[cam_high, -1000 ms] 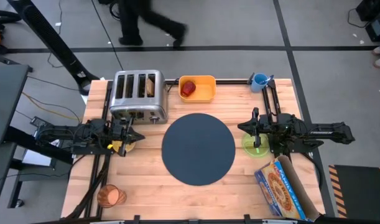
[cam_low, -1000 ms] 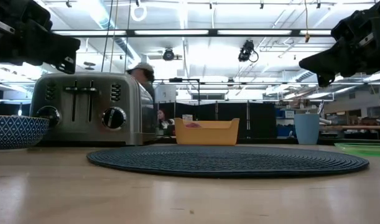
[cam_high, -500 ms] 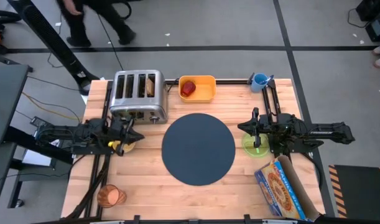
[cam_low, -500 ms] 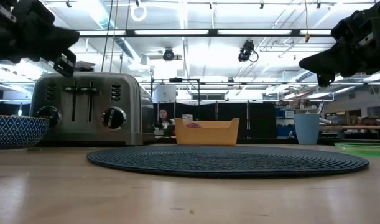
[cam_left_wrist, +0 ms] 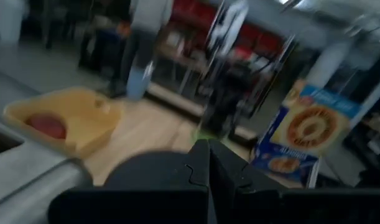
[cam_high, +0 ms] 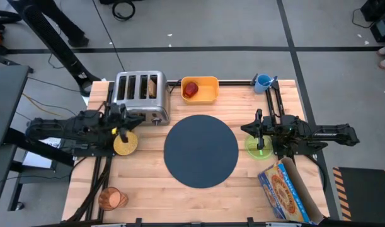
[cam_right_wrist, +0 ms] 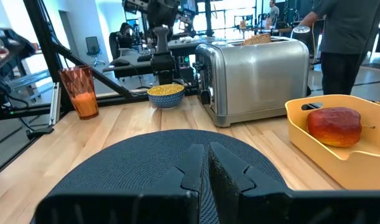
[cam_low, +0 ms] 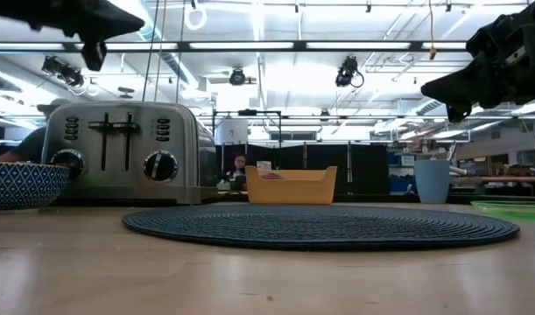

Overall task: Arrange a breakfast setting
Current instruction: Put the yellow bowl on the center of the table mat

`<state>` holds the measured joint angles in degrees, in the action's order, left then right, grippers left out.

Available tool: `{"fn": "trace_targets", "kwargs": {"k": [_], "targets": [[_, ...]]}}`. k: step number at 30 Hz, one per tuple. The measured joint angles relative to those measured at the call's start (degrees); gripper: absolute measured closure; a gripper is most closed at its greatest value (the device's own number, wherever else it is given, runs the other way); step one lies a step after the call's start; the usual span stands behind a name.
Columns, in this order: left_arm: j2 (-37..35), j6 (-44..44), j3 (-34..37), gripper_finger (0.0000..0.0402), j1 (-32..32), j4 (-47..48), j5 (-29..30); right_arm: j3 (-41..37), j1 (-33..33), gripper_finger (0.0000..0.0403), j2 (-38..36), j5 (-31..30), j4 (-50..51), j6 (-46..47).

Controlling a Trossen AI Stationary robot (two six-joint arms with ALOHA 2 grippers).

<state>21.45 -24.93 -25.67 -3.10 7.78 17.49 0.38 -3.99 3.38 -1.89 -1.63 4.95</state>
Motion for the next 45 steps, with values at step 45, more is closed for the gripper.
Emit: {"fn": "trace_targets", "kwargs": {"k": [45], "targets": [[43.05,-50.98,-37.73,0.0305,-16.85,59.81,-5.16,18.28,0.11,0.0369,3.15,-6.17,-4.98,11.12]]}}
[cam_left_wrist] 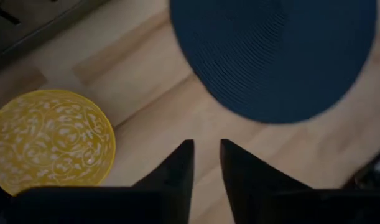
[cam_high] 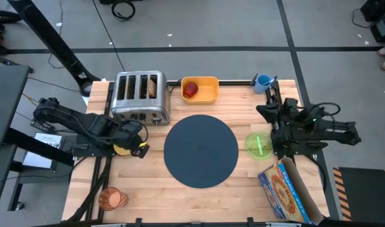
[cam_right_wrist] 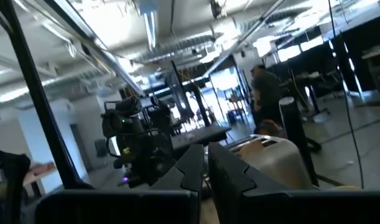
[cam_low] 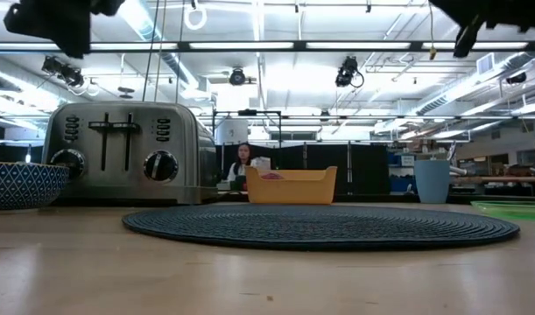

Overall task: Arrange a breakfast setting
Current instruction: Put the yellow bowl on the center of the table mat

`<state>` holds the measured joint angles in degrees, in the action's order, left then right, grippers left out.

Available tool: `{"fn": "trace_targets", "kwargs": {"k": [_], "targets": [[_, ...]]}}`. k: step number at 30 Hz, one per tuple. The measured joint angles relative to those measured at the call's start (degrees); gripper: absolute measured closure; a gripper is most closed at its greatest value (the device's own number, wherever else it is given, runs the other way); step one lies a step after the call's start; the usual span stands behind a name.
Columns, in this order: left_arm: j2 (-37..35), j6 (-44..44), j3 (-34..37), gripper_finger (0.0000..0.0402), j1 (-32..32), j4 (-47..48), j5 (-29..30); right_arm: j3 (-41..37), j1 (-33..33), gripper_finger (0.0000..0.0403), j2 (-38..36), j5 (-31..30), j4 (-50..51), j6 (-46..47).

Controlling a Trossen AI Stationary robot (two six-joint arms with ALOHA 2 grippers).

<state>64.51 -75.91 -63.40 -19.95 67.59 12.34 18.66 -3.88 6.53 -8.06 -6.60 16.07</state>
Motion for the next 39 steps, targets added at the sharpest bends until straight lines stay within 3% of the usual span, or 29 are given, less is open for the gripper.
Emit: {"fn": "trace_targets", "kwargs": {"k": [8,14,18,25,34,39], "targets": [[5.88,-6.18,0.02,0.023,2.3,2.68,4.05,20.45,0.17,0.0381,13.08,1.86,21.5,1.82],[11.12,-10.53,0.04,0.0226,4.13,8.17,3.42,29.76,0.2,0.0371,26.18,10.24,23.2,3.35],[13.23,-12.54,2.28,0.0226,5.01,9.19,-0.5,31.52,0.17,0.0338,31.58,14.04,23.03,3.86],[13.05,-15.32,14.43,0.0226,5.18,-1.32,-3.1,31.84,0.17,0.0276,35.93,14.19,21.77,3.44],[13.12,-12.98,23.03,0.023,5.75,-11.32,-2.47,31.84,0.17,0.0274,36.99,13.75,19.62,3.27],[13.13,-12.16,26.67,0.0287,5.75,-15.2,-1.56,31.84,0.17,0.0274,36.98,13.98,17.92,3.26]]}}
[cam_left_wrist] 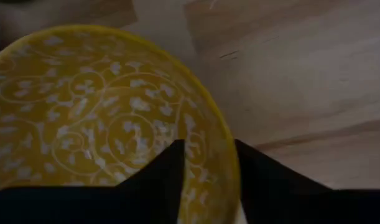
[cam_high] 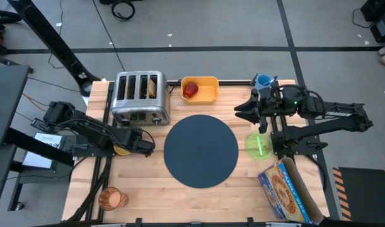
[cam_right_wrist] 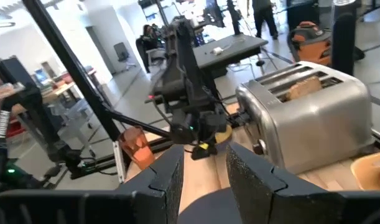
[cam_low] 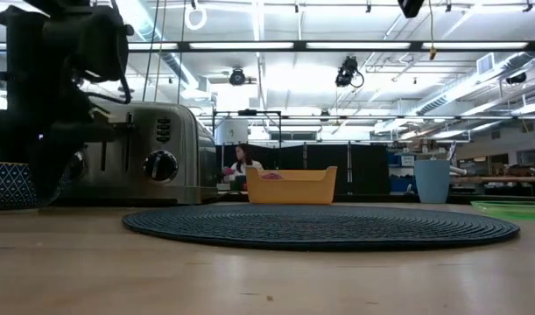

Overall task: Arrange a breakfast setting
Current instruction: Put the yellow bowl on the center of the table mat

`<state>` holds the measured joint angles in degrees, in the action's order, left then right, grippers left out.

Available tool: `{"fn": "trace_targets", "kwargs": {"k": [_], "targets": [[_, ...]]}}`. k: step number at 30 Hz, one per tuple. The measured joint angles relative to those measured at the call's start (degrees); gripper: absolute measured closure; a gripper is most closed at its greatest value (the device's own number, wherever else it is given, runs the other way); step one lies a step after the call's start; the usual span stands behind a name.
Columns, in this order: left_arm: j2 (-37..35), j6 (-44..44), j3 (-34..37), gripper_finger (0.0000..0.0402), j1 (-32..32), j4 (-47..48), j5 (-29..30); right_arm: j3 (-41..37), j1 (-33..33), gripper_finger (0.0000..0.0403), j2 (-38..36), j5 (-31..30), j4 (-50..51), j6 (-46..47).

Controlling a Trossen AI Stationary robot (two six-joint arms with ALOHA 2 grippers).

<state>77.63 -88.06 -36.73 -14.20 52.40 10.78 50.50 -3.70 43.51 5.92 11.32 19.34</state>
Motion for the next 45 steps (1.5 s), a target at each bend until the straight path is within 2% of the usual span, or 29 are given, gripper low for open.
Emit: {"fn": "trace_targets", "kwargs": {"k": [4,5,9,12,15,17,20,24,31,36,39,45], "targets": [[-0.01,1.15,-0.86,0.0371,-0.26,0.15,0.2,0.0,-0.02,0.0275,-0.47,2.36,-0.27,0.13],[-0.01,1.84,-1.53,0.0379,-0.41,0.43,0.27,0.0,-0.02,0.0275,-0.75,2.68,-0.27,0.01],[0.01,4.97,-6.55,0.0379,-1.56,2.96,-0.85,0.0,-0.3,0.0275,-2.14,2.77,-0.2,-1.71],[0.01,10.03,-13.77,0.0379,-3.76,6.45,-1.13,0.0,-0.88,0.0275,-3.42,2.76,0.24,-2.34],[0.01,23.43,-21.53,0.0379,-7.17,5.03,1.83,0.06,-1.39,0.0275,-3.95,0.55,3.91,-2.33],[-0.01,37.42,-24.45,0.0379,-9.09,-1.18,4.5,0.07,-1.42,0.0275,-3.35,-2.39,8.85,-1.74],[0.91,55.81,-25.56,0.0379,-8.97,-10.98,4.16,0.06,-1.32,0.0275,-0.58,-4.42,15.07,-3.24],[7.52,66.63,-27.52,0.0379,-4.92,-14.75,3.97,2.35,0.06,0.0275,3.64,-6.18,20.49,-4.35],[20.7,85.0,-32.82,0.0379,0.45,-29.42,2.87,10.69,0.96,0.0275,10.08,-17.12,38.02,-8.89],[28.3,98.37,-34.07,0.0369,1.88,-37.04,-0.29,11.43,0.94,0.0275,11.6,-22.48,45.84,-9.95],[32.2,102.06,-35.17,0.0369,2.51,-36.47,-0.91,11.39,0.96,0.0275,12.21,-23.92,49.44,-8.59],[35.33,102.24,-36.59,0.0374,3.54,-37.1,-3.99,10.14,1.01,0.0275,12.68,-24.03,51.4,-4.8]]}}
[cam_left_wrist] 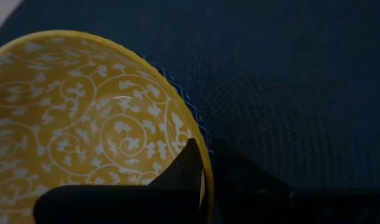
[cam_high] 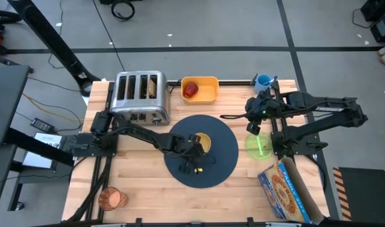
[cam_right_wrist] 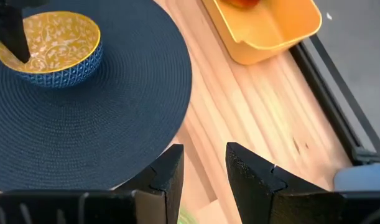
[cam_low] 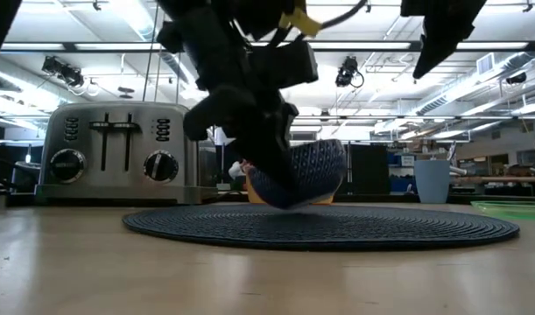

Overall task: Arrange a breakfast setting
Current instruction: Put the yellow bowl on the center of the table mat

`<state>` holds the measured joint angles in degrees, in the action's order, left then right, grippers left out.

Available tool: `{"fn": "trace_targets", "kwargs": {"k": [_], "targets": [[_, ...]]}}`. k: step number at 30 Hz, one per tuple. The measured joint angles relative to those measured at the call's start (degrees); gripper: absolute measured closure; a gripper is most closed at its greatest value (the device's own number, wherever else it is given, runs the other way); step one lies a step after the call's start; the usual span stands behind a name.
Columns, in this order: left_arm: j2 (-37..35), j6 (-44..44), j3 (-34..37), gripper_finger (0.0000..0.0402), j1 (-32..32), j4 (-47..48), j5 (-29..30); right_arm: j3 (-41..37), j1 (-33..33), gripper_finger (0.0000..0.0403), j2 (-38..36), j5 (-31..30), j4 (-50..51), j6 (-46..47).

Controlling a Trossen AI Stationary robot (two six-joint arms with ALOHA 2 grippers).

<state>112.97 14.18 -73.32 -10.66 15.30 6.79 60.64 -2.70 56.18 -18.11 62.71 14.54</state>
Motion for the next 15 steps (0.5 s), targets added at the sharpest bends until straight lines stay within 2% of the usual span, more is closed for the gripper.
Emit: {"fn": "trace_targets", "kwargs": {"k": [9,15], "targets": [[0.53,-0.2,-0.11,0.0359,-0.13,1.81,0.37,-0.31,0.0,0.0275,0.96,1.31,0.95,3.5],[0.53,-0.29,-0.11,0.0357,-0.22,1.76,4.31,-0.33,0.0,0.0275,4.0,1.27,1.23,3.46]]}}
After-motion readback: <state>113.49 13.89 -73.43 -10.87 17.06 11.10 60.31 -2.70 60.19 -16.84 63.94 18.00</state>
